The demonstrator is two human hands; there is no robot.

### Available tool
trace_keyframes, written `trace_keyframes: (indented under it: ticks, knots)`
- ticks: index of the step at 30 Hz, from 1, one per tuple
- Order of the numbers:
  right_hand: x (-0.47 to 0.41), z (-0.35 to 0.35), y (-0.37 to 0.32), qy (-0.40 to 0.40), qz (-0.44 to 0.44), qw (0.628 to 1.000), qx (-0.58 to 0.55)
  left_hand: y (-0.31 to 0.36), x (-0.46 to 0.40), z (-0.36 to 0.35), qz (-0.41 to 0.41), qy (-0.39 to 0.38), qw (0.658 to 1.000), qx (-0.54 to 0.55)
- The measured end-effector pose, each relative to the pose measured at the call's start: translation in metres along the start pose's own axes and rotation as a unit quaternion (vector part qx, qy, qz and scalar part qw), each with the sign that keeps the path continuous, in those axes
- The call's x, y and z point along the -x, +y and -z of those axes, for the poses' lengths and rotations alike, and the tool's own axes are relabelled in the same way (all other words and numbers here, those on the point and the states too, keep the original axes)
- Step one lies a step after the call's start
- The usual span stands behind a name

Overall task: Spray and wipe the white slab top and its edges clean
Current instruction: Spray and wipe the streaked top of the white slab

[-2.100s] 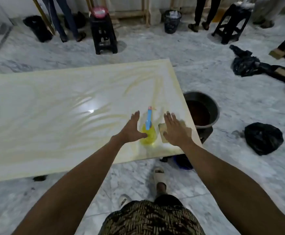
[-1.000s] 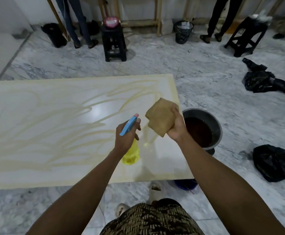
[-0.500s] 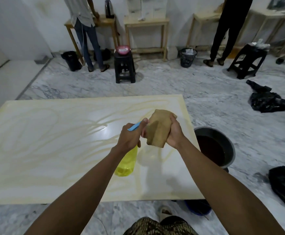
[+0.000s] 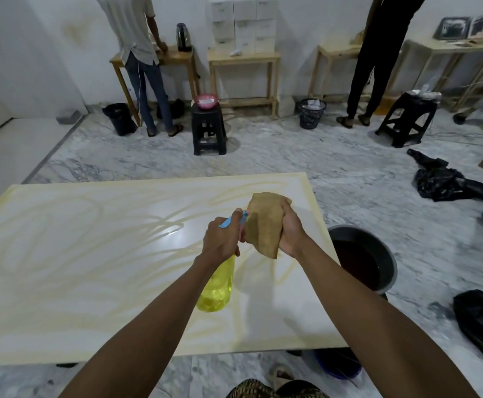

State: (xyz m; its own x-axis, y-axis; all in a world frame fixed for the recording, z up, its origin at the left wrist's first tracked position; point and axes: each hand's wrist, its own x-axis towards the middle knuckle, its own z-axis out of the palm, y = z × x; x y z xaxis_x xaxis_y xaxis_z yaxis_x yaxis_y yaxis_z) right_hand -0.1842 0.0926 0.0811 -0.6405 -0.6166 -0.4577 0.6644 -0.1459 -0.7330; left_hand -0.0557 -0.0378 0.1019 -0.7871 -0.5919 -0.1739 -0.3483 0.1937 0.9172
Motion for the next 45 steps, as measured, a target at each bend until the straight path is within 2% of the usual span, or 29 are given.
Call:
trace_keyframes:
  ticks: [13,19,25,31,36,39,45]
  knots:
    - [0.006,0.002,-0.004,0.02,0.029,0.999,0.032,0.009,0.009,0.001,0.044,0.023,0.998,-0.044]
    - [0.01,-0.002,-0.001,0.013,0.034,0.999,0.01,0.011,0.012,0.007,0.022,-0.013,0.999,0.038]
    - [0.01,0.0,0.013,0.054,0.023,0.998,-0.038,0.012,0.01,0.005,0.02,-0.03,0.999,0.021]
    - [0.012,0.023,0.028,0.095,0.002,0.995,0.008,0.008,0.006,-0.009,0.026,-0.043,0.999,-0.012]
    - [-0.01,0.053,0.015,0.136,-0.009,0.99,0.027,0.014,-0.017,-0.03,0.027,-0.063,0.997,0.025]
    - [-0.029,0.067,0.007,0.123,-0.02,0.992,0.028,0.006,-0.041,-0.049,0.067,-0.072,0.995,0.032]
    - [-0.08,0.088,-0.019,0.049,-0.04,0.998,0.014,-0.006,-0.096,-0.091,0.133,-0.062,0.987,-0.061]
